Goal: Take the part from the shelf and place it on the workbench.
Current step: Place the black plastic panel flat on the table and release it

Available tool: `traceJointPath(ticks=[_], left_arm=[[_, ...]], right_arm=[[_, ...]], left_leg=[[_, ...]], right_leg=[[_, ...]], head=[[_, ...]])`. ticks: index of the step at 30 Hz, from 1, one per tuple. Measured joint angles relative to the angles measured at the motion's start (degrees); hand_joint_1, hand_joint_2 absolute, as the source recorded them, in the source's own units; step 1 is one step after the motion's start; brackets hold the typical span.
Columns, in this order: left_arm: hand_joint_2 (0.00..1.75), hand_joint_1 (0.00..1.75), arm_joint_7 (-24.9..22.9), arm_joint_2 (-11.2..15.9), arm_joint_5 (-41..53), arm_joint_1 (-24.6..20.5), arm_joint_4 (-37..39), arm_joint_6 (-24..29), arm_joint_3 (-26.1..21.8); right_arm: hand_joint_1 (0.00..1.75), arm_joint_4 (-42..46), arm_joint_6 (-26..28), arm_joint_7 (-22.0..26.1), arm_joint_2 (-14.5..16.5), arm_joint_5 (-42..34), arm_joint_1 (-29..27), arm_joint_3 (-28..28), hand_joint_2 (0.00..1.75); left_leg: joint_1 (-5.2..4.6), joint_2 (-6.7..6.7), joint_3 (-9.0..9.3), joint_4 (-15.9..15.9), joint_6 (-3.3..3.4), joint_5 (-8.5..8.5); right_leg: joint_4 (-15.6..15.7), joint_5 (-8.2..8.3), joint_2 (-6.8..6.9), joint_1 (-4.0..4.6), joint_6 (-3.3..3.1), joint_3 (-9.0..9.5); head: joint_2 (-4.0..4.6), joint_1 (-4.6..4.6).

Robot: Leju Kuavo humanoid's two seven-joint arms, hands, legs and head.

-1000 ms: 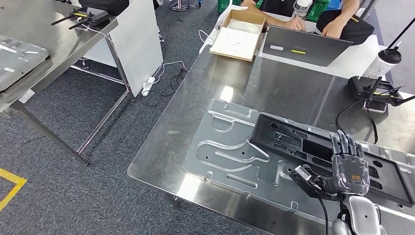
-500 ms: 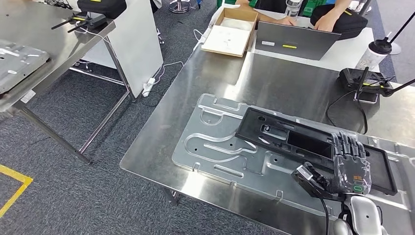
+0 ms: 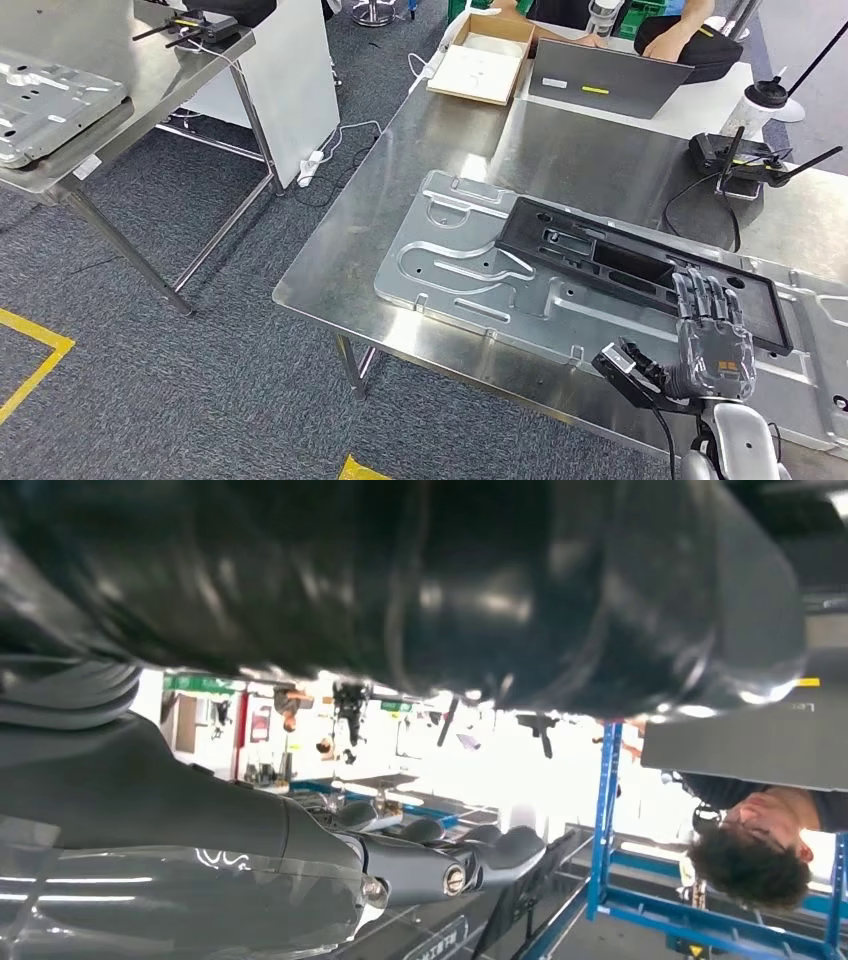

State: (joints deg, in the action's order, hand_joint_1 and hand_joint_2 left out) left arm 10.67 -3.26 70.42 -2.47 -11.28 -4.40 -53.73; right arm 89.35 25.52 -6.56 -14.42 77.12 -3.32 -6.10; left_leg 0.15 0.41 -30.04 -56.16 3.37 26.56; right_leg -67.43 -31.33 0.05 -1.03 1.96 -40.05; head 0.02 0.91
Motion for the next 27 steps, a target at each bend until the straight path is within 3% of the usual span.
traceJointPath(ticks=[1, 2, 3, 4, 5, 7, 9, 11, 12, 13, 16, 17, 18, 19, 21, 23, 24, 25, 27], left_arm=[[0.00, 0.00, 0.0, 0.0, 0.0, 0.0, 0.0, 0.0, 0.0], [0.00, 0.00, 0.0, 0.0, 0.0, 0.0, 0.0, 0.0, -0.1], [0.00, 0.00, 0.0, 0.0, 0.0, 0.0, 0.0, 0.0, -0.2], [0.00, 0.00, 0.0, -0.1, 0.0, 0.0, 0.0, 0.0, -0.3], [0.00, 0.00, 0.0, -0.1, 0.0, 0.0, 0.0, 0.0, -0.4], [0.00, 0.00, 0.0, -0.1, 0.1, 0.0, 0.0, 0.0, -0.6], [0.00, 0.00, 0.0, -0.1, 0.1, 0.0, 0.0, 0.0, -0.7], [0.00, 0.00, 0.0, -0.1, 0.2, 0.1, 0.0, 0.0, -0.8], [0.00, 0.00, 0.0, -0.1, 0.2, 0.1, 0.0, 0.0, -0.8], [0.00, 0.00, 0.0, -0.1, 0.2, 0.2, 0.0, -0.1, -0.9], [0.00, 0.00, 0.0, -0.2, 0.3, 0.2, 0.0, -0.2, -0.9], [0.00, 0.00, 0.0, -0.2, 0.3, 0.2, 0.0, -0.2, -0.9], [0.00, 0.00, 0.0, -0.2, 0.3, 0.2, 0.0, -0.2, -0.9], [0.00, 0.00, 0.0, -0.2, 0.4, 0.2, 0.0, -0.2, -0.9], [0.00, 0.00, 0.0, -0.2, 0.4, 0.1, 0.0, -0.2, -1.0], [0.00, 0.00, -0.1, -0.2, 0.4, 0.0, 0.0, -0.2, -1.1], [0.00, 0.00, -0.1, -0.2, 0.4, -0.1, 0.0, -0.1, -1.2], [0.00, 0.00, -0.1, -0.2, 0.4, -0.1, 0.0, -0.2, -1.3], [0.00, 0.00, -0.1, -0.3, 0.3, -0.1, 0.0, -0.2, -1.5]], right_arm=[[0.00, 0.0, 0.2, 0.0, 0.1, 0.3, -0.1, 0.0, 0.00], [0.00, 0.0, 0.3, 0.0, 0.2, 0.5, -0.2, 0.0, 0.00], [0.00, 0.1, 0.4, 0.0, 0.3, 0.7, -0.2, 0.0, 0.00], [0.00, 0.2, 0.4, 0.0, 0.3, 0.8, -0.3, 0.1, 0.00], [0.00, 0.3, 0.5, 0.0, 0.4, 0.8, -0.3, 0.1, 0.00], [0.00, 0.7, 0.5, 0.0, 0.4, 0.8, -0.3, 0.1, 0.00], [0.00, 1.0, 0.5, 0.0, 0.5, 0.9, -0.2, 0.1, 0.87], [0.00, 1.1, 0.6, 0.0, 0.6, 0.9, -0.3, 0.2, 1.75], [0.00, 1.1, 0.7, 0.0, 0.6, 1.0, -0.3, 0.2, 1.75], [0.00, 1.2, 0.8, 0.0, 0.7, 1.2, -0.3, 0.2, 1.75], [0.00, 1.8, 1.4, 0.0, 1.1, 2.5, -0.6, 0.3, 1.75], [0.00, 2.1, 1.5, 0.0, 1.2, 3.1, -0.8, 0.4, 1.75], [0.00, 2.5, 1.7, 0.0, 1.3, 3.8, -1.0, 0.6, 1.75], [0.00, 2.9, 1.7, 0.0, 1.5, 4.4, -1.2, 0.9, 1.75], [0.00, 4.2, 1.9, 0.0, 1.7, 5.8, -1.7, 1.8, 1.75], [0.00, 5.9, 2.3, -0.2, 1.9, 7.3, -2.0, 3.1, 1.75], [0.00, 6.8, 2.4, -0.2, 1.9, 7.9, -2.1, 3.9, 1.75], [0.00, 7.6, 2.5, -0.3, 2.0, 8.5, -2.2, 4.7, 1.75], [0.00, 9.1, 2.7, -0.5, 2.2, 9.5, -2.6, 6.2, 1.75]], left_leg=[[-0.02, 0.03, -0.97, -0.1, -0.03, -0.70], [-0.02, 0.05, -1.98, -0.2, -0.11, -1.37], [-0.01, 0.07, -3.02, -0.4, -0.25, -1.98], [0.03, 0.09, -4.04, -0.7, -0.42, -2.56], [0.06, 0.10, -4.89, -1.0, -0.62, -3.02], [-0.02, 0.05, -6.12, -1.7, -1.21, -3.81], [-0.06, 0.01, -6.59, -2.0, -1.95, -4.68], [0.04, -0.03, -6.76, -2.0, -2.73, -5.33], [0.10, -0.08, -7.06, -2.3, -3.02, -4.76], [0.20, -0.13, -7.66, -3.9, -3.28, -2.82], [0.46, -0.17, -10.25, -13.9, -3.76, 5.89], [0.46, -0.17, -10.57, -17.1, -3.83, 6.90], [0.46, -0.17, -10.15, -18.8, -3.81, 6.47], [0.45, -0.17, -8.81, -18.6, -3.67, 5.04], [0.26, -0.20, -3.19, -12.4, -2.94, 2.79], [-0.10, -0.19, 2.59, -3.9, -2.18, 3.76], [-0.31, -0.18, 4.05, -1.3, -1.89, 4.47], [-0.43, -0.16, 4.38, -0.2, -1.63, 4.49], [-0.27, 0.01, 3.70, 0.4, -0.84, 3.13]], right_leg=[[-3.6, -2.07, -0.01, -0.06, 0.18, -0.57], [-6.3, -2.78, -0.01, -0.12, 0.31, -0.62], [-7.2, -2.06, -0.01, -0.18, 0.40, 0.22], [-6.1, -0.56, 0.00, -0.24, 0.44, 2.09], [-3.1, 0.89, 0.00, -0.31, 0.43, 4.92], [5.5, 1.07, -0.05, -0.17, 0.09, 11.33], [10.3, -0.23, -0.06, 0.22, -0.57, 14.25], [10.8, 0.33, 0.15, 0.31, -1.47, 13.80], [10.9, 0.89, 0.29, 0.24, -1.98, 13.34], [11.0, 1.61, 0.44, 0.16, -2.53, 12.64], [10.8, 3.75, 0.61, 0.38, -3.38, 9.82], [10.6, 4.39, 0.64, 0.50, -3.41, 8.81], [10.3, 5.03, 0.66, 0.63, -3.39, 7.72], [10.0, 5.63, 0.68, 0.75, -3.35, 6.68], [9.3, 6.69, 0.68, 0.98, -3.19, 4.90], [8.9, 7.64, 0.70, 1.12, -2.79, 3.91], [8.9, 8.14, 0.75, 1.05, -2.47, 3.71], [9.0, 8.68, 0.79, 0.98, -2.12, 3.65], [8.9, 8.66, 0.69, 0.80, -1.43, 3.37]], head=[[0.00, -0.01], [0.00, -0.01], [0.00, -0.02], [0.00, -0.02], [0.00, -0.02], [0.00, -0.03], [0.00, -0.04], [0.00, -0.02], [0.00, -0.04], [-0.01, -0.04], [-0.01, -0.10], [-0.01, -0.10], [-0.01, -0.11], [0.00, -0.11], [0.00, -0.12], [0.00, -0.11], [0.00, -0.13], [0.00, -0.15], [0.00, -0.18]])
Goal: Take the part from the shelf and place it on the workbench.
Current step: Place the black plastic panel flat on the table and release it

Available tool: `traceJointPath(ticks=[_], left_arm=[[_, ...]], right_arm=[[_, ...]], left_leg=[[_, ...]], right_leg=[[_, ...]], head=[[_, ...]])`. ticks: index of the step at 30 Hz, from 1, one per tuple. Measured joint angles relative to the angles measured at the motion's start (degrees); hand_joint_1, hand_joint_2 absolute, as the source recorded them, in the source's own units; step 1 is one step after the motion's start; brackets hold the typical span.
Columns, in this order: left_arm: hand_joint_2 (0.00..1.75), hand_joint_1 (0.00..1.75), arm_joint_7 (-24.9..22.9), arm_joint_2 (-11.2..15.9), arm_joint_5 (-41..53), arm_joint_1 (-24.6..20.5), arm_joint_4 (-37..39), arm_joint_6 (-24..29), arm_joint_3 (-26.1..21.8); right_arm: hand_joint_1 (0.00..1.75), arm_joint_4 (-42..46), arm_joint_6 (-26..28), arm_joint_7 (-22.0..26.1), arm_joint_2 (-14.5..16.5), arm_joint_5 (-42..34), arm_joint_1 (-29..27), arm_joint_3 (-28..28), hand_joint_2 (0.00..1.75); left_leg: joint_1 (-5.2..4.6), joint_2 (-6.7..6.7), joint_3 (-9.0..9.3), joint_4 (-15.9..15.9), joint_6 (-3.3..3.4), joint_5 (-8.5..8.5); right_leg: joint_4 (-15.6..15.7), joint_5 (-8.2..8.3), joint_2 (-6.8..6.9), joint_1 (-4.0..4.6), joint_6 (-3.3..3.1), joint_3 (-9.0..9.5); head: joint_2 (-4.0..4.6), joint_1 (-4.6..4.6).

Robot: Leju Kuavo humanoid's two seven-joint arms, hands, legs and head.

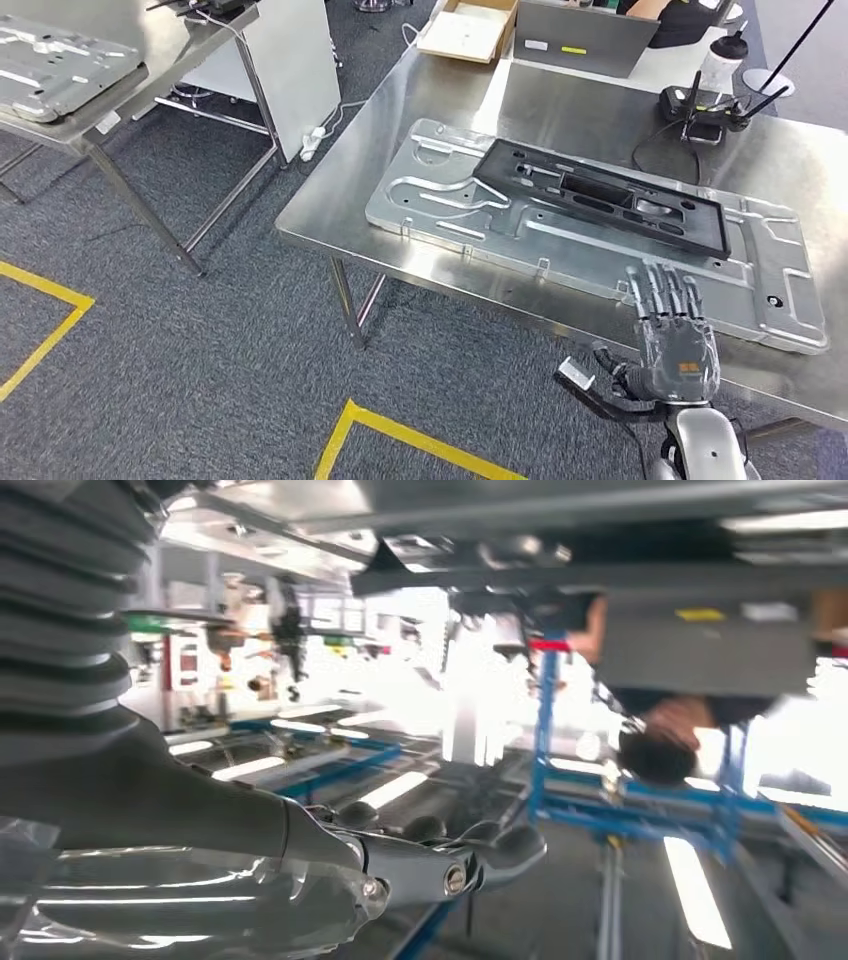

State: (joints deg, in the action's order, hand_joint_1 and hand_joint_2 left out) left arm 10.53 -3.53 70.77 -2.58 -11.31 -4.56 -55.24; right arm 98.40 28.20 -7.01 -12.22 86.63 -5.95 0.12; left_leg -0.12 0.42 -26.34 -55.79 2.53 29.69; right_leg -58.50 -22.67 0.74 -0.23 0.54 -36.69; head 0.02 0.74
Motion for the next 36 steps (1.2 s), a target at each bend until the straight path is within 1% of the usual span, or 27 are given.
traceJointPath(ticks=[1, 2, 4, 5, 6, 7, 8, 9, 10, 11, 12, 13, 15, 16, 18, 20, 21, 22, 23, 24, 26, 27, 28, 31, 32, 34, 36], left_arm=[[0.00, 0.00, 0.0, -0.1, 0.0, 0.0, 0.0, 0.0, -0.1], [0.00, 0.00, 0.0, -0.1, 0.0, 0.0, 0.0, 0.0, -0.3], [0.00, 0.00, 0.0, -0.2, -0.2, 0.0, 0.0, 0.0, -0.6], [0.00, 0.00, 0.0, -0.2, -0.3, 0.0, 0.0, 0.0, -0.7], [0.00, 0.00, 0.0, -0.3, -0.3, 0.1, 0.0, 0.0, -0.8], [0.00, 0.00, 0.0, -0.3, -0.4, 0.1, 0.0, 0.0, -0.8], [0.00, 0.00, 0.0, -0.3, -0.5, 0.1, 0.0, 0.0, -0.8], [0.00, 0.00, 0.0, -0.4, -0.5, 0.1, 0.0, 0.0, -0.9], [0.00, 0.00, 0.0, -0.4, -0.5, 0.1, 0.0, 0.0, -0.9], [0.00, 0.00, 0.0, -0.4, -0.5, 0.1, 0.0, 0.0, -0.9], [0.00, 0.00, 0.0, -0.4, -0.6, 0.1, 0.0, 0.0, -1.0], [0.00, 0.00, -0.1, -0.5, -0.6, 0.1, 0.0, 0.0, -1.0], [0.00, 0.00, -0.2, -0.5, -0.6, 0.2, 0.0, 0.1, -1.3], [0.00, 0.00, -0.2, -0.5, -0.6, 0.3, 0.0, 0.1, -1.4], [0.00, 0.00, -0.3, -0.5, -0.6, 0.4, 0.0, 0.2, -1.7], [0.00, 0.00, -0.4, -0.6, -0.6, 0.4, 0.0, 0.2, -1.9], [0.00, 0.00, -0.4, -0.6, -0.6, 0.4, 0.0, 0.2, -2.0], [0.00, 0.00, -0.4, -0.6, -0.6, 0.4, 0.0, 0.2, -2.1], [0.00, 0.00, -0.4, -0.6, -0.6, 0.4, 0.0, 0.2, -2.2], [0.00, 0.00, -0.3, -0.6, -0.7, 0.4, 0.0, 0.2, -2.2], [0.00, 0.00, -0.1, -0.6, -0.9, 0.3, 0.0, 0.2, -2.5], [0.00, 0.00, 0.1, -0.6, -1.1, 0.3, 0.0, 0.2, -2.7], [0.00, 0.00, 0.2, -0.6, -1.3, 0.4, 0.0, 0.2, -2.9], [0.00, 0.00, 0.4, -0.8, -1.9, 0.7, 0.0, 0.3, -3.8], [0.00, 0.00, 0.4, -0.9, -2.0, 0.7, 0.0, 0.4, -4.2], [0.00, 0.00, 0.4, -1.2, -2.2, 0.7, 0.0, 0.5, -5.0], [0.00, 0.00, 0.5, -1.3, -2.1, 0.8, 0.0, 1.0, -5.8]], right_arm=[[0.00, 0.5, 0.1, -0.1, 0.1, 0.4, -0.2, 0.6, 1.75], [0.00, 1.1, 0.1, -0.1, 0.1, 0.7, -0.4, 1.1, 1.75], [0.00, 1.9, 0.2, -0.2, 0.2, 1.2, -0.8, 2.1, 1.75], [0.00, 2.3, 0.3, -0.2, 0.2, 1.4, -1.0, 2.6, 1.75], [0.00, 2.6, 0.5, -0.2, 0.3, 1.6, -1.2, 3.1, 1.75], [0.00, 2.9, 0.8, -0.2, 0.3, 1.7, -1.5, 3.5, 1.75], [0.00, 3.1, 1.0, -0.2, 0.4, 1.9, -1.7, 4.0, 1.75], [0.00, 3.4, 1.2, -0.2, 0.5, 2.0, -1.8, 4.4, 1.75], [0.00, 3.7, 1.4, -0.2, 0.6, 2.2, -1.9, 4.8, 1.75], [0.00, 4.0, 1.6, -0.2, 0.7, 2.4, -2.1, 5.2, 1.75], [0.00, 4.2, 1.8, -0.2, 0.8, 2.6, -2.3, 5.6, 1.75], [0.00, 4.4, 2.0, -0.2, 1.0, 2.7, -2.6, 6.1, 1.75], [0.00, 4.5, 2.3, -0.1, 1.3, 3.1, -3.2, 7.1, 1.75], [0.00, 4.5, 2.4, -0.1, 1.5, 3.2, -3.5, 7.7, 1.75], [0.00, 4.7, 2.6, -0.2, 1.9, 3.4, -3.8, 8.5, 1.75], [0.00, 4.8, 2.8, -0.4, 2.2, 3.4, -4.2, 9.1, 1.75], [0.00, 4.8, 2.9, -0.5, 2.4, 3.3, -4.5, 9.3, 1.75], [0.00, 4.8, 2.9, -0.7, 2.5, 2.8, -4.8, 9.6, 1.75], [0.00, 4.7, 2.9, -0.9, 2.7, 1.8, -5.2, 9.9, 1.75], [0.00, 4.7, 2.9, -0.8, 2.9, -0.2, -5.7, 10.2, 1.75], [0.00, 4.3, 3.0, 0.9, 3.4, -7.9, -7.0, 10.8, 0.87], [0.00, 4.0, 3.1, 2.6, 3.8, -13.5, -7.8, 11.1, 0.44], [0.00, 3.6, 3.2, 4.1, 4.1, -18.9, -8.6, 11.3, 0.00], [0.00, 1.4, 2.7, 11.6, 6.3, -33.1, -11.3, 10.9, 0.00], [0.00, 0.0, 2.0, 15.1, 7.5, -37.1, -12.2, 10.1, 0.00], [0.00, -3.4, -0.4, 20.5, 10.1, -42.0, -13.7, 7.4, 0.00], [0.00, -8.0, -4.6, 25.4, 13.5, -44.0, -14.2, 2.4, 0.00]], left_leg=[[0.14, 0.13, -0.49, 0.3, 0.47, -0.78], [0.29, 0.26, -1.26, 0.5, 0.83, -1.64], [0.24, 0.37, -3.21, 0.5, 1.13, -3.16], [0.24, 0.39, -4.31, 0.3, 1.07, -3.97], [0.27, 0.40, -5.38, 0.1, 0.94, -4.67], [0.33, 0.40, -6.43, -0.2, 0.75, -5.27], [0.42, 0.39, -7.42, -0.5, 0.52, -5.75], [0.49, 0.39, -8.31, -1.0, 0.24, -6.15], [0.48, 0.36, -9.04, -1.6, -0.07, -6.44], [0.44, 0.35, -9.59, -2.1, -0.43, -6.75], [0.38, 0.33, -9.91, -2.4, -0.81, -7.10], [0.34, 0.31, -10.09, -2.5, -1.20, -7.54], [0.46, 0.24, -10.51, -2.5, -2.01, -8.01], [0.57, 0.19, -11.02, -3.2, -2.34, -6.93], [0.81, 0.12, -12.60, -7.7, -2.84, -1.70], [0.86, 0.12, -14.00, -14.9, -3.21, 3.57], [0.86, 0.11, -14.20, -17.9, -3.31, 4.59], [0.86, 0.11, -13.60, -19.2, -3.30, 4.16], [0.85, 0.10, -12.12, -18.6, -3.17, 2.80], [0.81, 0.06, -9.65, -15.9, -2.90, 1.15], [0.57, -0.14, -3.45, -7.1, -2.06, 0.03], [0.38, -0.24, -1.07, -3.3, -1.71, 0.47], [0.15, -0.33, 0.25, -1.0, -1.43, 1.04], [0.00, -0.25, 0.31, 0.9, -0.55, 0.00], [0.17, -0.14, -0.02, 1.5, -0.06, -0.75], [0.51, 0.11, -1.03, 2.3, 0.68, -2.09], [0.40, 0.12, -2.47, 2.4, 0.84, -2.99]], right_leg=[[-0.7, -1.24, -0.16, -0.03, 0.23, -0.37], [-2.8, -3.93, -0.34, -0.11, 0.44, -1.07], [-9.6, -10.00, -0.55, -0.38, 0.86, -2.66], [-13.3, -11.81, -0.56, -0.54, 1.13, -3.14], [-15.3, -11.60, -0.56, -0.69, 1.35, -2.82], [-15.7, -10.27, -0.56, -0.83, 1.54, -1.74], [-13.9, -8.45, -0.55, -0.99, 1.69, 0.35], [-10.4, -7.21, -0.55, -1.18, 1.79, 3.36], [-5.9, -7.20, -0.57, -1.19, 1.78, 6.59], [-1.9, -7.85, -0.60, -1.14, 1.58, 9.26], [0.8, -8.75, -0.63, -1.00, 1.28, 10.88], [2.1, -9.30, -0.64, -0.76, 0.85, 11.37], [2.1, -8.54, -0.47, -0.75, -0.22, 10.40], [2.1, -7.88, -0.37, -0.80, -0.84, 9.73], [2.2, -6.45, -0.17, -0.80, -1.77, 8.12], [2.0, -5.18, -0.14, -0.55, -2.10, 6.38], [1.8, -4.64, -0.10, -0.43, -2.12, 5.56], [1.5, -4.13, -0.05, -0.32, -2.10, 4.65], [1.2, -3.68, -0.01, -0.23, -2.05, 3.76], [0.8, -3.28, -0.01, -0.14, -1.99, 2.96], [0.3, -2.52, 0.00, -0.02, -1.71, 1.68], [0.2, -2.10, 0.05, -0.03, -1.45, 1.35], [0.3, -1.63, 0.12, -0.13, -1.15, 1.17], [1.1, -0.26, 0.15, -0.33, -0.16, 0.89], [0.9, -1.02, -0.02, -0.30, 0.14, 0.58], [-2.9, -5.27, -0.43, -0.31, 0.60, -0.90], [-10.2, -10.01, -0.66, -0.49, 0.95, -2.92]], head=[[0.00, 0.02], [0.00, 0.03], [0.00, 0.03], [0.00, 0.03], [0.00, 0.02], [0.00, 0.03], [0.00, 0.03], [0.00, 0.03], [0.00, 0.02], [0.00, 0.01], [0.00, 0.01], [0.00, 0.00], [0.00, 0.01], [0.00, 0.00], [0.00, -0.01], [0.00, -0.01], [-0.01, 0.00], [-0.01, 0.00], [-0.01, -0.01], [-0.01, -0.01], [0.00, -0.01], [0.00, 0.00], [-0.01, 0.01], [0.00, -0.01], [0.00, 0.00], [0.00, 0.02], [0.00, 0.02]])
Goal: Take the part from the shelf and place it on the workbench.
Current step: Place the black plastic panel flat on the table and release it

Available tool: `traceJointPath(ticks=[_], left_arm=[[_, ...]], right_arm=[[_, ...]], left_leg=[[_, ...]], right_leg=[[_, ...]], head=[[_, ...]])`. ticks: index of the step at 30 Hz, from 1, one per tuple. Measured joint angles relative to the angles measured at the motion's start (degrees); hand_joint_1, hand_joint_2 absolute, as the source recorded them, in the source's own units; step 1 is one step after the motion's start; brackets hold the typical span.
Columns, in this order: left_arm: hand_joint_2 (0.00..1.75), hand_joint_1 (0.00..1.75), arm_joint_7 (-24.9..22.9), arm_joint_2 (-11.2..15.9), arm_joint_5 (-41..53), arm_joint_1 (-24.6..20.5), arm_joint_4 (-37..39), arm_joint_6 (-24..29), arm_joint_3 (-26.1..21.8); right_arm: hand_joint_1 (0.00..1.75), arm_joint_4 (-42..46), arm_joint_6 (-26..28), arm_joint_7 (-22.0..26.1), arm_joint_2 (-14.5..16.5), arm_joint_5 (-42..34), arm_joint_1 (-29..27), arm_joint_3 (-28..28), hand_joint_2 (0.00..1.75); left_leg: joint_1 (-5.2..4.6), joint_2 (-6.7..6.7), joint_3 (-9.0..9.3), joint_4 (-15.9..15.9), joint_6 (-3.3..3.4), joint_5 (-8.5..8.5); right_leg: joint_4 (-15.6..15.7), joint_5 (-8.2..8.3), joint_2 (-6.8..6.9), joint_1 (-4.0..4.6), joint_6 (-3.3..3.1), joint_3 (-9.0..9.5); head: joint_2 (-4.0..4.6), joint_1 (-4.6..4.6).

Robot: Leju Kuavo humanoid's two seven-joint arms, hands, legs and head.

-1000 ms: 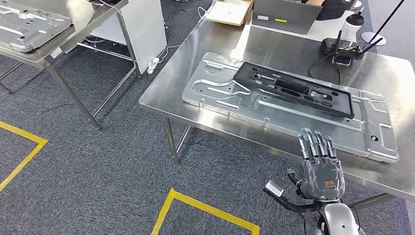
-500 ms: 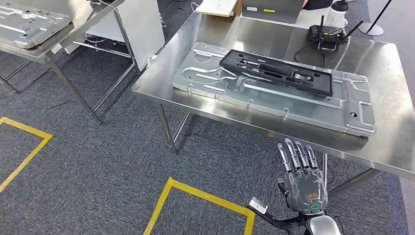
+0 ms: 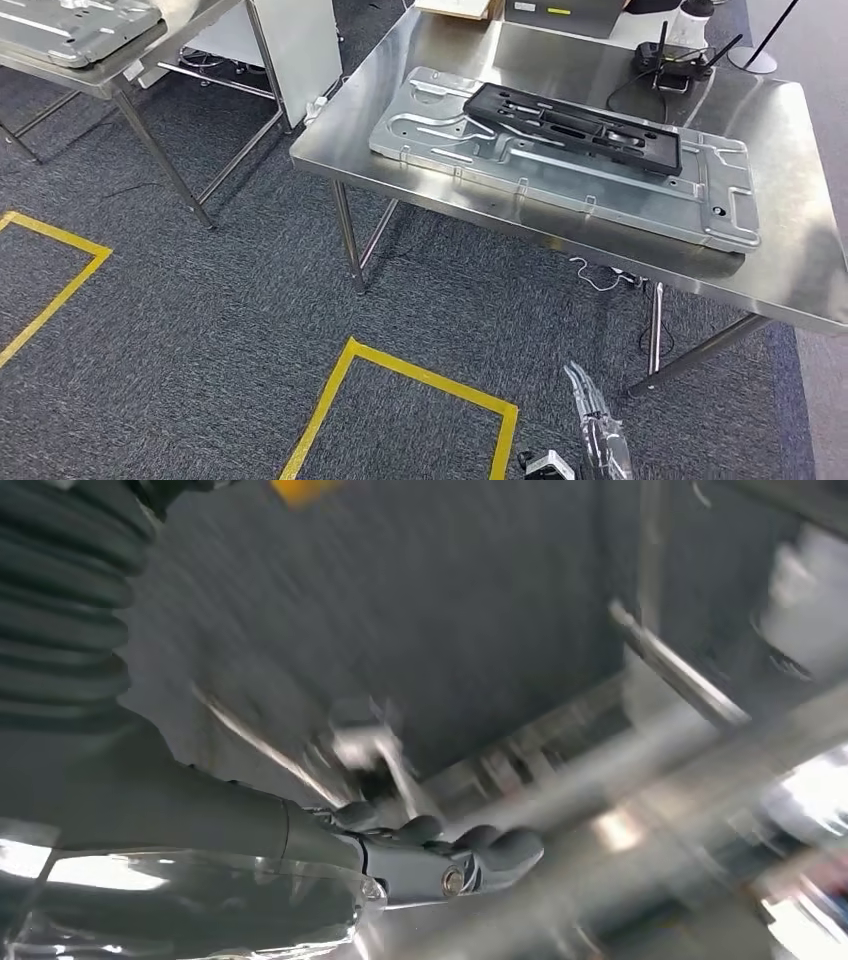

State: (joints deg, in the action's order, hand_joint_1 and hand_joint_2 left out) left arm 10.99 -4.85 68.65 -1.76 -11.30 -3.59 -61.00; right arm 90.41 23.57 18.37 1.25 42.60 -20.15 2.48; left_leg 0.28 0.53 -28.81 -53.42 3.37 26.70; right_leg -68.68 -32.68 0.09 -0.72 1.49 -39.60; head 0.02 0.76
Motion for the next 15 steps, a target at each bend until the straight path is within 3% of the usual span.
traceJointPath(ticks=[1, 2, 3, 5, 7, 8, 11, 13, 15], left_arm=[[0.00, 0.00, 0.0, -0.1, 0.2, 0.1, 0.0, 0.3, -0.4], [0.00, 0.00, 0.0, -0.2, 0.4, 0.2, 0.0, 0.6, -0.7], [0.00, 0.00, 0.1, -0.3, 0.6, 0.2, 0.0, 0.9, -1.0], [0.00, 0.00, 0.2, -0.5, 1.1, 0.2, 0.0, 1.3, -1.5], [0.00, 0.00, 0.5, -0.7, 1.5, 0.0, 0.0, 1.5, -2.0], [0.00, 0.00, 0.5, -0.7, 1.7, 0.0, 0.0, 1.6, -2.2], [0.00, 0.00, 0.7, -0.7, 2.2, 0.0, 0.0, 1.8, -2.7], [0.00, 0.00, 0.7, -0.7, 2.5, 0.1, 0.0, 1.9, -2.8], [0.00, 0.00, 0.7, -0.8, 2.8, 0.0, 0.0, 2.0, -3.0]], right_arm=[[0.00, -2.8, -2.4, 2.3, 1.7, -0.2, 0.2, -3.4, 0.00], [0.00, -6.2, -5.2, 4.9, 3.5, 0.1, 0.6, -7.6, 0.00], [0.00, -9.5, -7.2, 6.7, 4.8, 1.1, 1.4, -11.7, 0.00], [0.00, -17.7, -10.2, 9.3, 6.6, 4.4, 3.6, -20.6, 0.00], [0.00, -27.4, -11.0, 10.2, 7.6, 7.7, 6.6, -30.1, 0.00], [0.00, -32.0, -10.8, 9.9, 7.9, 9.1, 8.0, -34.3, 0.00], [0.00, -43.3, -8.9, 7.6, 8.4, 12.6, 10.8, -43.5, 0.00], [0.00, -49.9, -7.3, 5.4, 8.5, 14.4, 12.6, -47.5, 0.00], [0.00, -55.9, -6.0, 2.4, 8.5, 16.1, 14.3, -50.9, 0.00]], left_leg=[[-0.03, -0.06, -0.65, -0.1, -0.09, -0.41], [-0.05, -0.21, -1.25, -0.3, -0.22, -0.79], [-0.04, -0.44, -1.81, -0.5, -0.37, -1.11], [-0.01, -1.07, -2.74, -1.1, -0.69, -1.52], [-0.13, -1.83, -3.43, -2.0, -1.14, -1.78], [-0.19, -2.20, -3.72, -2.3, -1.42, -1.94], [-0.22, -2.92, -4.60, -3.2, -2.40, -1.89], [-0.08, -2.18, -6.31, -7.1, -2.88, 1.03], [0.05, -1.43, -9.23, -14.8, -3.26, 5.49]], right_leg=[[-3.0, -0.72, -0.01, -0.07, 0.12, -0.52], [-4.4, -0.16, -0.01, -0.12, 0.17, -0.26], [-3.7, 1.26, -0.05, -0.16, 0.17, 1.06], [3.5, 3.74, -0.80, -0.22, -0.03, 6.64], [11.1, 3.51, -2.00, -0.19, -0.48, 11.76], [12.8, 2.81, -2.28, -0.13, -0.74, 12.76], [13.6, 2.64, -1.26, -0.25, -1.69, 12.77], [13.7, 3.18, -0.50, -0.44, -2.49, 12.34], [13.4, 3.46, 0.25, -0.20, -2.87, 11.72]], head=[[0.00, 0.01], [0.00, 0.00], [0.00, 0.00], [0.00, -0.01], [0.00, -0.02], [0.00, -0.02], [0.00, -0.01], [0.00, -0.05], [0.00, -0.08]])
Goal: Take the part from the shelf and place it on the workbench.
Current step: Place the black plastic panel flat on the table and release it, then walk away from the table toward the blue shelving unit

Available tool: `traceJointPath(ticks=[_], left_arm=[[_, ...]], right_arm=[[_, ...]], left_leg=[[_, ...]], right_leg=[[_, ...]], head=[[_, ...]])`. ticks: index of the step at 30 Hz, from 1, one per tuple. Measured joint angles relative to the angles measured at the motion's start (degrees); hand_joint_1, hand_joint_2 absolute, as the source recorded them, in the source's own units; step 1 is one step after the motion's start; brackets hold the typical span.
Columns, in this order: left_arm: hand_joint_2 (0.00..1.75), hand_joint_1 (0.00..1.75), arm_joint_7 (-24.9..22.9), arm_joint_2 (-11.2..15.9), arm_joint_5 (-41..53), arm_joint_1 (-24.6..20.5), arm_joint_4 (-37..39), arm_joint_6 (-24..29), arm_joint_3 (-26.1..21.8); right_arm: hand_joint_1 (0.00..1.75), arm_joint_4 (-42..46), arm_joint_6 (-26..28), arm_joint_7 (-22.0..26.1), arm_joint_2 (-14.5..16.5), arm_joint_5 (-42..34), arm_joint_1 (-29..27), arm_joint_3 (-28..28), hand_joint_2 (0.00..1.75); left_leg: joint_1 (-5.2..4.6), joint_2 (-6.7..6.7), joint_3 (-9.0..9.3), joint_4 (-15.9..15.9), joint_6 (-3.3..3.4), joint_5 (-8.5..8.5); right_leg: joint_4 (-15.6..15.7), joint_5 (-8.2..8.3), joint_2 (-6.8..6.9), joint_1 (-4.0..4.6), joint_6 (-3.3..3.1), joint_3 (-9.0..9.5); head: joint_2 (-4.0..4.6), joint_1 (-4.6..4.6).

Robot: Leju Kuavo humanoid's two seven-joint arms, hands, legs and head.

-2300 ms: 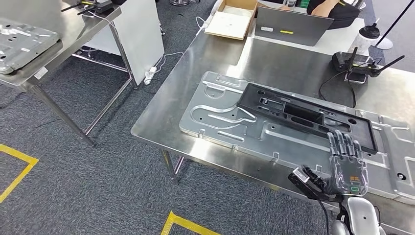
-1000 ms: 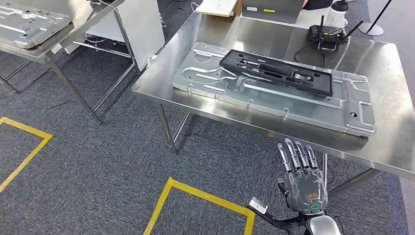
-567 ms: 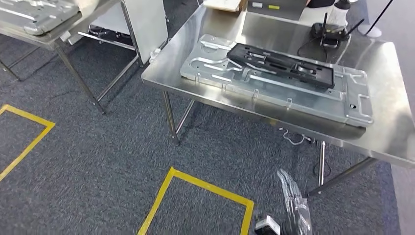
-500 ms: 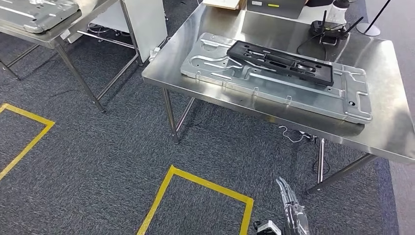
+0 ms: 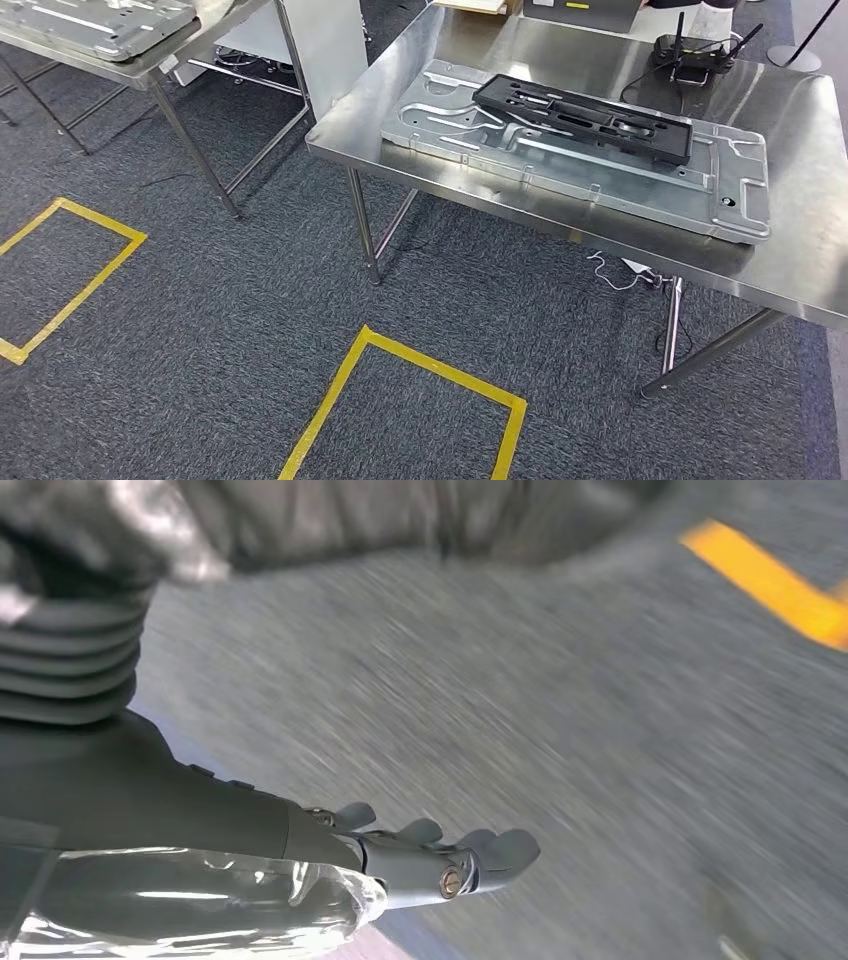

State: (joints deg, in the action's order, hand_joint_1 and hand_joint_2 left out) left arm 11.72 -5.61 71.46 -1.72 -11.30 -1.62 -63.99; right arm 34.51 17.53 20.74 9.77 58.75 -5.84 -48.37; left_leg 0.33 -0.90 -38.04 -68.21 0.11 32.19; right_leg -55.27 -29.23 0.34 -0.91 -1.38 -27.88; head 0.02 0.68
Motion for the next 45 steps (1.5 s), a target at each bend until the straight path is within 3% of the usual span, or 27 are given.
traceJointPath(ticks=[1, 2, 3, 5, 7, 9, 11, 13, 15, 16, 17, 18, 20, 22, 24, 27, 29, 31, 32, 33, 34, 36, 38, 39, 41, 43, 45], left_arm=[[0.00, 0.00, 0.0, 0.0, 0.1, -0.1, 0.0, 0.0, -0.1], [0.00, 0.00, 0.1, 0.0, 0.3, -0.1, 0.0, 0.1, -0.2], [0.00, 0.00, 0.1, 0.0, 0.4, -0.1, 0.0, 0.2, -0.2], [0.00, 0.00, 0.1, 0.0, 0.8, -0.1, 0.0, 0.3, -0.4], [0.00, 0.00, 0.0, 0.0, 1.1, -0.3, 0.0, 0.4, -0.5], [0.00, 0.00, 0.0, 0.1, 1.3, -0.5, 0.0, 0.3, -0.6], [0.00, 0.00, 0.0, 0.0, 1.5, -0.5, 0.0, 0.3, -0.6], [0.00, 0.00, 0.0, 0.0, 1.6, -0.5, 0.0, 0.3, -0.6], [0.00, 0.00, 0.0, 0.0, 1.7, -0.5, 0.0, 0.3, -0.6], [0.00, 0.00, 0.0, 0.0, 1.7, -0.5, 0.0, 0.2, -0.6], [0.00, 0.00, 0.0, 0.0, 1.7, -0.5, 0.0, 0.2, -0.7], [0.00, 0.00, 0.0, -0.1, 1.8, -0.5, 0.0, 0.2, -0.7], [0.00, 0.00, 0.1, -0.1, 1.8, -0.4, 0.0, 0.2, -0.7], [0.00, 0.00, 0.2, -0.2, 1.9, -0.5, 0.0, 0.3, -0.7], [0.00, 0.00, 0.3, -0.2, 1.9, -0.5, 0.0, 0.4, -0.7], [0.00, 0.00, 0.4, -0.1, 2.0, -0.4, 0.0, 0.5, -0.7], [0.00, 0.00, 0.3, 0.0, 2.0, -0.4, 0.0, 0.6, -0.7], [0.00, 0.00, 0.3, -0.1, 2.1, -0.5, 0.0, 0.6, -0.7], [0.00, 0.00, 0.2, -0.1, 2.2, -0.5, 0.0, 0.6, -0.7], [0.00, 0.00, 0.2, 0.0, 2.3, -0.5, 0.0, 0.6, -0.7], [0.00, 0.00, 0.1, 0.0, 2.3, -0.4, 0.0, 0.6, -0.7], [0.00, 0.00, 0.1, 0.0, 2.4, -0.3, 0.0, 0.6, -0.7], [0.00, 0.00, 0.1, 0.0, 2.4, -0.5, 0.0, 0.6, -0.7], [0.00, 0.00, 0.1, 0.0, 2.4, -0.5, 0.0, 0.6, -0.7], [0.00, 0.00, 0.2, 0.0, 2.5, -0.4, 0.0, 0.6, -0.7], [0.00, 0.00, 0.3, -0.1, 2.6, -0.4, 0.0, 0.6, -0.7], [0.00, 0.00, 0.4, -0.1, 2.8, -0.4, 0.0, 0.6, -0.7]], right_arm=[[0.00, -2.4, 0.2, -1.7, 0.0, 0.7, 0.7, -1.3, 0.00], [0.00, -4.9, 0.0, -3.9, 0.0, 1.3, 1.3, -2.6, 0.00], [0.00, -7.1, -0.7, -6.1, 0.0, 1.6, 2.0, -3.8, 0.00], [0.00, -11.1, -2.9, -10.4, 0.0, 1.7, 3.2, -5.9, 0.00], [0.00, -13.8, -5.0, -13.3, 0.1, 1.6, 4.0, -7.5, 0.00], [0.00, -15.8, -6.3, -15.3, 0.2, 1.4, 4.7, -8.8, 0.00], [0.00, -17.2, -7.1, -16.4, 0.2, 1.2, 5.4, -9.9, 0.00], [0.00, -18.2, -7.3, -16.8, 0.2, 1.0, 5.8, -10.7, 0.00], [0.00, -19.1, -7.8, -17.6, 0.2, 0.7, 5.9, -11.4, 0.00], [0.00, -19.4, -8.2, -18.2, 0.1, 0.6, 5.9, -11.7, 0.00], [0.00, -19.6, -8.8, -19.0, 0.1, 0.5, 6.0, -12.1, 0.00], [0.00, -19.9, -9.5, -19.8, 0.1, 0.3, 6.0, -12.4, 0.00], [0.00, -20.2, -10.6, -21.3, 0.1, 0.0, 6.1, -12.9, 0.00], [0.00, -20.5, -11.4, -22.5, 0.2, -0.1, 6.2, -13.3, 0.00], [0.00, -20.9, -12.0, -23.4, 0.3, 0.0, 6.6, -13.6, 0.00], [0.00, -21.3, -12.6, -23.9, 0.7, 0.5, 7.1, -13.7, 0.00], [0.00, -21.4, -12.9, -23.9, 0.9, 0.7, 7.2, -13.8, 0.00], [0.00, -21.5, -13.1, -23.8, 0.9, 0.7, 7.1, -13.8, 0.00], [0.00, -21.5, -13.3, -23.8, 0.9, 0.8, 7.1, -13.8, 0.00], [0.00, -21.5, -13.3, -23.7, 0.9, 0.8, 7.1, -13.8, 0.00], [0.00, -21.6, -13.4, -23.7, 1.0, 0.9, 7.2, -13.8, 0.00], [0.00, -21.7, -13.4, -23.6, 1.0, 0.9, 7.3, -13.8, 0.00], [0.00, -21.8, -13.4, -23.6, 1.0, 0.9, 7.5, -13.8, 0.00], [0.00, -21.8, -13.4, -23.6, 1.0, 1.0, 7.6, -13.8, 0.00], [0.00, -21.8, -13.3, -23.6, 1.0, 1.2, 7.8, -13.8, 0.00], [0.00, -21.8, -13.2, -23.6, 1.0, 1.5, 7.9, -13.8, 0.00], [0.00, -21.8, -13.1, -23.7, 1.0, 1.7, 7.9, -13.9, 0.00]], left_leg=[[0.03, 0.14, -1.10, -3.4, -0.12, 1.42], [0.03, 0.26, -1.34, -5.0, -0.14, 1.79], [0.02, 0.40, -0.47, -4.5, -0.01, 1.09], [-0.23, 1.39, 4.27, 2.6, 0.76, -1.90], [-0.87, 3.33, 8.60, 9.8, 1.70, -3.52], [-1.34, 4.09, 9.45, 11.9, 2.21, -3.56], [-1.05, 3.34, 9.27, 12.6, 2.59, -4.05], [-0.61, 2.52, 9.20, 13.3, 3.14, -4.88], [-0.56, 1.61, 8.63, 13.3, 3.53, -5.40], [-0.59, 1.09, 8.27, 13.1, 3.57, -5.53], [-0.62, 0.50, 7.97, 12.9, 3.55, -5.61], [-0.62, -0.11, 7.74, 12.6, 3.52, -5.64], [-0.62, -1.35, 7.44, 11.9, 3.36, -5.59], [-0.62, -2.29, 7.04, 11.3, 2.95, -5.53], [-0.58, -2.90, 6.48, 10.9, 2.30, -5.69], [-0.50, -3.11, 5.69, 10.3, 1.36, -5.52], [-0.40, -1.54, 3.66, 6.2, 0.79, -2.77], [-0.08, -0.13, 0.19, -1.5, 0.15, 1.31], [0.08, 0.15, -1.08, -4.6, -0.10, 2.46], [0.22, 0.34, -1.41, -5.9, -0.27, 2.56], [0.32, 0.56, -0.49, -4.7, -0.33, 1.54], [0.37, 2.12, 4.13, 3.4, -0.16, -1.83], [0.02, 3.78, 7.58, 9.8, 0.31, -3.63], [-0.18, 4.13, 8.00, 10.9, 0.55, -3.68], [-0.28, 3.16, 7.82, 11.1, 1.14, -3.89], [-0.08, 2.29, 7.90, 11.5, 1.93, -4.36], [-0.01, 1.41, 7.74, 11.7, 2.59, -4.80]], right_leg=[[-0.2, 0.04, 0.48, 0.15, -0.05, -0.31], [-0.5, 0.06, 1.01, 0.30, -0.07, -0.60], [-0.7, 0.06, 1.52, 0.46, -0.08, -0.83], [-1.1, 0.05, 2.44, 0.77, -0.08, -1.08], [-1.3, 0.07, 3.33, 1.05, 0.10, -1.16], [-1.3, 0.19, 4.23, 1.15, 0.55, -1.13], [-1.4, 0.13, 4.68, 1.17, 1.16, -1.00], [-4.2, -2.17, 2.87, 1.07, 1.74, -2.18], [-11.4, -6.48, 0.52, 0.74, 2.13, -5.42], [-15.0, -7.98, 0.11, 0.62, 2.26, -7.03], [-17.1, -8.35, -0.04, 0.55, 2.35, -7.94], [-16.9, -7.48, -0.11, 0.52, 2.37, -7.75], [-10.3, -3.40, -0.79, 0.48, 2.16, -4.40], [-3.7, -1.04, -2.43, 0.50, 1.72, -1.17], [-2.0, -0.89, -3.07, 0.71, 1.32, -0.69], [-1.6, -0.13, -1.69, 0.61, 0.39, -0.94], [-1.2, 0.30, -0.43, 0.25, -0.27, -1.15], [-1.4, 0.37, 0.81, 0.29, -0.43, -1.59], [-1.5, 0.37, 1.46, 0.30, -0.41, -1.78], [-1.6, 0.35, 2.10, 0.29, -0.38, -1.93], [-1.7, 0.30, 2.69, 0.28, -0.31, -2.00], [-1.9, 0.16, 3.79, 0.27, -0.01, -1.86], [-2.0, 0.00, 4.69, 0.46, 0.62, -1.65], [-2.0, -0.03, 5.07, 0.55, 0.99, -1.57], [-2.0, -0.08, 5.72, 0.60, 1.71, -1.38], [-3.3, -1.41, 4.20, 0.42, 2.38, -1.76], [-9.0, -5.10, 1.24, 0.20, 2.75, -4.26]], head=[[0.00, 0.00], [-0.01, 0.00], [-0.01, 0.00], [-0.01, 0.00], [0.00, 0.01], [0.00, 0.01], [0.00, 0.02], [0.00, 0.03], [0.00, 0.03], [0.00, 0.03], [0.00, 0.03], [0.00, 0.03], [-0.01, 0.04], [-0.01, 0.04], [0.00, 0.04], [0.00, 0.04], [0.00, 0.01], [0.00, -0.02], [0.00, -0.02], [0.00, -0.02], [0.00, -0.02], [0.00, -0.02], [0.00, 0.00], [0.00, 0.01], [0.00, 0.00], [0.00, 0.01], [0.00, 0.02]])
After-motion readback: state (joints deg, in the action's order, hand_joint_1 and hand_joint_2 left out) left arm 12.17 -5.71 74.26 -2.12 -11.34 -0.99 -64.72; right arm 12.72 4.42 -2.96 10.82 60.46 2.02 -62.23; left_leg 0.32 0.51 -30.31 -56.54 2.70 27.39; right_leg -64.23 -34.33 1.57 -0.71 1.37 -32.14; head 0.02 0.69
